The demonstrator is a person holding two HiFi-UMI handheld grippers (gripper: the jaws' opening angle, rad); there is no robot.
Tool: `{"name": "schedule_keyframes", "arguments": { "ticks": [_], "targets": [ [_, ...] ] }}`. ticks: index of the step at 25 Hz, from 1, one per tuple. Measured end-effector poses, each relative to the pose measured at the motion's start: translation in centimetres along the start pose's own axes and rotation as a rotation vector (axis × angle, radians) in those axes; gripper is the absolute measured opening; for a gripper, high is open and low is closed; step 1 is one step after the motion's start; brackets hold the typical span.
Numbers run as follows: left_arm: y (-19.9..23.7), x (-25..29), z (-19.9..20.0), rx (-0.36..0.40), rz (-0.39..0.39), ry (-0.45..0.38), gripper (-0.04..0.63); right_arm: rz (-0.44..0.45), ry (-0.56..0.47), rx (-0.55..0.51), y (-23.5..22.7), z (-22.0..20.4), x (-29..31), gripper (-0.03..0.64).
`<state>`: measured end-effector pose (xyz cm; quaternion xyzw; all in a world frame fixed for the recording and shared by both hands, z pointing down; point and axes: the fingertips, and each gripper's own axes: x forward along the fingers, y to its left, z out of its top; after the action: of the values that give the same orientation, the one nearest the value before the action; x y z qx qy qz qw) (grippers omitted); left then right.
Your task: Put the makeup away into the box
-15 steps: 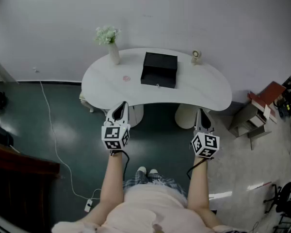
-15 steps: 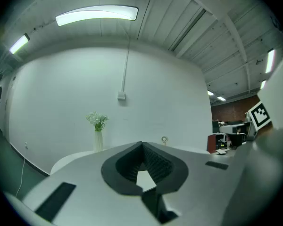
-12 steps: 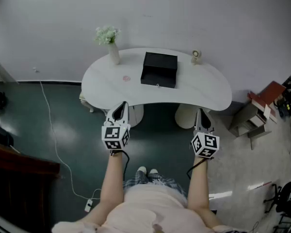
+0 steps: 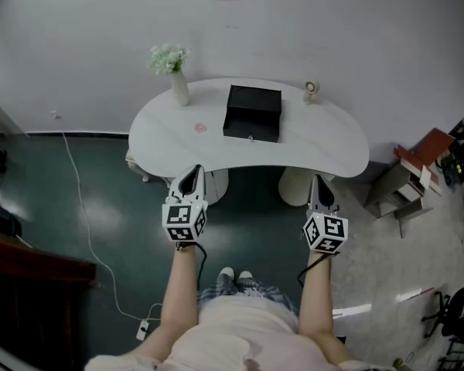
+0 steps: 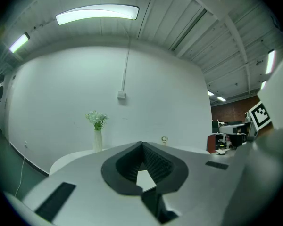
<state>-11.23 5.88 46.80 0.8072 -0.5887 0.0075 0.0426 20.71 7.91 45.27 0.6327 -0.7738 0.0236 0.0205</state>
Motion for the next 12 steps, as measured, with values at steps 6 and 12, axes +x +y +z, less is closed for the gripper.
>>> {"name": "schedule_keyframes", "arguments": {
  "ticks": [6,12],
  "targets": [
    [-0.05,0.1,-0.24,-0.005,-0.001,0.006,0.025,0.0,0.0,0.022,0.14,-0.33,0.05,0.014],
    [-0.05,0.06,-0.25,-0.003,0.0,0.007,0.025,0.003,0.007,0.038,0.21,-0.62,0.28,0.015]
  ]
}}
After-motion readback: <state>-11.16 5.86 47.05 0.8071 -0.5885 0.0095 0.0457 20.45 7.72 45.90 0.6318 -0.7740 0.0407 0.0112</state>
